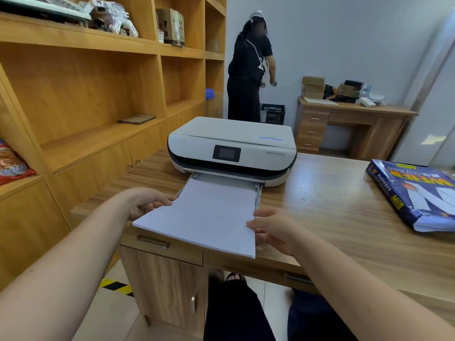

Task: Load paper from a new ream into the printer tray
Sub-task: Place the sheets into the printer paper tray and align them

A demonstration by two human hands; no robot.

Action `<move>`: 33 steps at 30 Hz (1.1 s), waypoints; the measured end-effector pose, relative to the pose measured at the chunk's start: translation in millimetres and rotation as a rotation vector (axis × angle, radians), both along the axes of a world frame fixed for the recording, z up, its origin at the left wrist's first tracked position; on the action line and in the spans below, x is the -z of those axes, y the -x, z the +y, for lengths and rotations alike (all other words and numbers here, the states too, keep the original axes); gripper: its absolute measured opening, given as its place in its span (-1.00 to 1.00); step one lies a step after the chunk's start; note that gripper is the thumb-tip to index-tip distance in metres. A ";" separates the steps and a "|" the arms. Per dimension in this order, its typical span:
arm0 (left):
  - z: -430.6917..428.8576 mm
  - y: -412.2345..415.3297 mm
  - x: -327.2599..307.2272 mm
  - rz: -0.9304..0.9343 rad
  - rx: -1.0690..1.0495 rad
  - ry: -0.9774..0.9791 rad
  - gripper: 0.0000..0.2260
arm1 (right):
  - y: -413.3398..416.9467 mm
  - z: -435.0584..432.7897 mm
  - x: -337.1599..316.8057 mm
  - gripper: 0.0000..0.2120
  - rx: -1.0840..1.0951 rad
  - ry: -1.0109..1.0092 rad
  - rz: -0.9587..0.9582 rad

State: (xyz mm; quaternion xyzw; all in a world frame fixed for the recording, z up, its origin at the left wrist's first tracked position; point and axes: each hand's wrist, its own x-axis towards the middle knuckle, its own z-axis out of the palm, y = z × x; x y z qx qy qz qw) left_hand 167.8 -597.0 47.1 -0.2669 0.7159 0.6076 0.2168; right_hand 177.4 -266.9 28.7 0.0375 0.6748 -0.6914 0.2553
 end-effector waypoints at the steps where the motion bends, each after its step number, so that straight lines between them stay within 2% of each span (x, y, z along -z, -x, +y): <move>1: -0.5 0.9 -0.1 -0.008 0.006 0.003 -0.78 | -0.6 0.5 -0.5 -0.43 -0.004 -0.005 0.000; 15: 3.7 16.3 -6.8 -0.013 0.023 0.073 -0.85 | 6.9 -5.0 4.3 -0.41 0.035 0.049 -0.027; 22: -1.2 24.3 -6.1 -0.014 -0.022 0.035 -0.78 | 11.7 -10.2 2.6 -0.40 0.061 0.054 -0.024; 26: 2.4 14.5 -9.4 0.018 -0.060 -0.055 -0.65 | 12.9 -11.6 2.8 -0.43 0.092 0.069 -0.029; 29: 7.6 0.2 -13.7 0.040 -0.050 -0.071 -0.80 | 13.1 -12.6 3.1 -0.42 0.114 0.125 -0.047; 33: 8.3 -24.5 -20.8 0.061 -0.054 -0.090 -0.81 | 11.6 -13.3 4.9 -0.44 0.118 0.144 -0.059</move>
